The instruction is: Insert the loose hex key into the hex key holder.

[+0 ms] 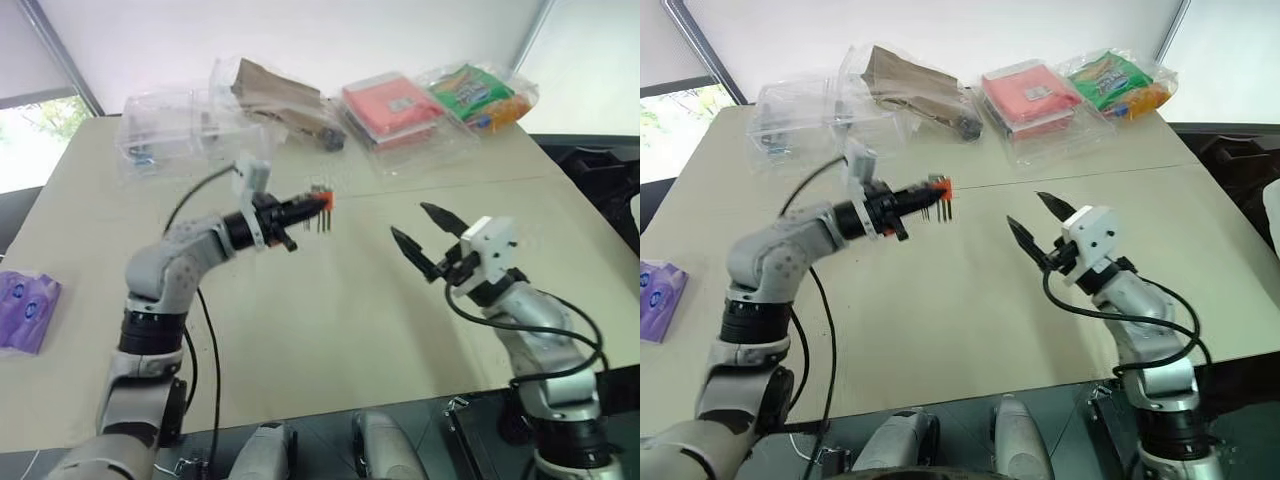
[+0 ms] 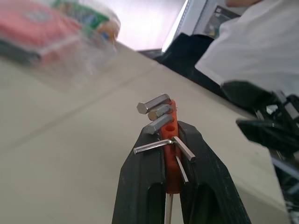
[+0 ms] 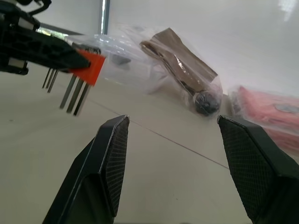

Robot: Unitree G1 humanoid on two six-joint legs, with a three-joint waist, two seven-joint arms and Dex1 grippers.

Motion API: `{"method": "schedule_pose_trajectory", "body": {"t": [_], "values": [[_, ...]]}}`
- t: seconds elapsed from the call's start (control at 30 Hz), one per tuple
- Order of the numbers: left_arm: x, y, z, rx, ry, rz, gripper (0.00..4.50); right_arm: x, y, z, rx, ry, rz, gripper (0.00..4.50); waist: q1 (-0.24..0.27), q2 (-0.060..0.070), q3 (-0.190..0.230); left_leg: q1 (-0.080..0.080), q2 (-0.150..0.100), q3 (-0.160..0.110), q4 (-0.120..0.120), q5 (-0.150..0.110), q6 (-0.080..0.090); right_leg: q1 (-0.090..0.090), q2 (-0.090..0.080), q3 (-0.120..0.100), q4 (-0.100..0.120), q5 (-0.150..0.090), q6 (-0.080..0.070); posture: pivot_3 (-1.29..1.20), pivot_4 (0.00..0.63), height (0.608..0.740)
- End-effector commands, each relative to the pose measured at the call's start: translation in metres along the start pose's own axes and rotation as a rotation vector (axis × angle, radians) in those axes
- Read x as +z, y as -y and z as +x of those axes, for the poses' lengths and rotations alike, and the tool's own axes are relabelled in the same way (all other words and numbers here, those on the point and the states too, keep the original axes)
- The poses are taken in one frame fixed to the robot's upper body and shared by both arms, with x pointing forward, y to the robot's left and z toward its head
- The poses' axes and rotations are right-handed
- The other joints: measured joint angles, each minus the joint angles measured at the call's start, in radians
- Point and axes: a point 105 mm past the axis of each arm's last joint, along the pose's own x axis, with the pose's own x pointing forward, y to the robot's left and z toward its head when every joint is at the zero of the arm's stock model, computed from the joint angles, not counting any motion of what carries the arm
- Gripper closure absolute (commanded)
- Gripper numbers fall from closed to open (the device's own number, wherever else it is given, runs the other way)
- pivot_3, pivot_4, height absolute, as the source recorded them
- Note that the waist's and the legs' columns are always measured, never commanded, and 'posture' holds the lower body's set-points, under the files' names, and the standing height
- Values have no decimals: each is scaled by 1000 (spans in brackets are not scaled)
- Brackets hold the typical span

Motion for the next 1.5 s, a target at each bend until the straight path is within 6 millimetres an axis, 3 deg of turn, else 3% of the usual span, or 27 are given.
{"method": "schedule_pose_trajectory", "body": {"t": [0.03,0.27,0.5,0.6,0.7,0.9,0.97,1.33,1.5], "values": [[-4,15,19,-82,-30,-110,4500,11,4,-10,6,13,-48,1397,10,0,0,0,0,0,1,0,0,1,0,0,-1,0,0,0,150,740],[-39,15,43,-84,-147,-328,4500,12,4,-17,-37,1,-74,1397,7,0,0,1,0,0,1,1,-1,3,0,0,-3,0,0,0,150,740],[-78,-7,37,55,-278,-403,4500,11,-2,-20,-63,-6,-76,1397,10,0,0,2,0,0,1,2,-4,3,0,0,-3,0,0,0,150,740],[-87,-11,32,74,-305,-399,4500,10,-3,-20,-68,-7,-81,1397,10,0,0,2,0,0,0,3,-4,3,0,0,-3,0,0,0,150,740],[-93,-13,25,94,-328,-411,3181,9,-2,-19,-76,-7,-86,1331,10,0,0,2,0,0,1,3,-4,3,0,0,-3,0,0,0,150,740],[-101,-22,8,166,-361,-314,98,7,-1,-14,-72,-5,-97,1331,8,0,-1,4,0,-1,1,3,-5,6,0,0,-3,0,0,0,150,740],[-103,-22,2,174,-371,-234,14,7,0,-12,-73,-1,-105,1331,3,1,-2,6,1,0,0,3,-5,7,0,0,-3,0,0,0,150,740],[-72,-67,-18,414,-337,393,14,7,4,2,-22,16,-131,1331,9,1,-2,8,1,0,-2,2,-4,9,0,1,-4,0,0,0,150,740],[-25,-76,-18,461,-183,686,14,8,8,8,1,29,-148,1331,12,1,-2,7,1,0,-1,2,-4,8,0,1,-4,0,0,0,150,740]]}}
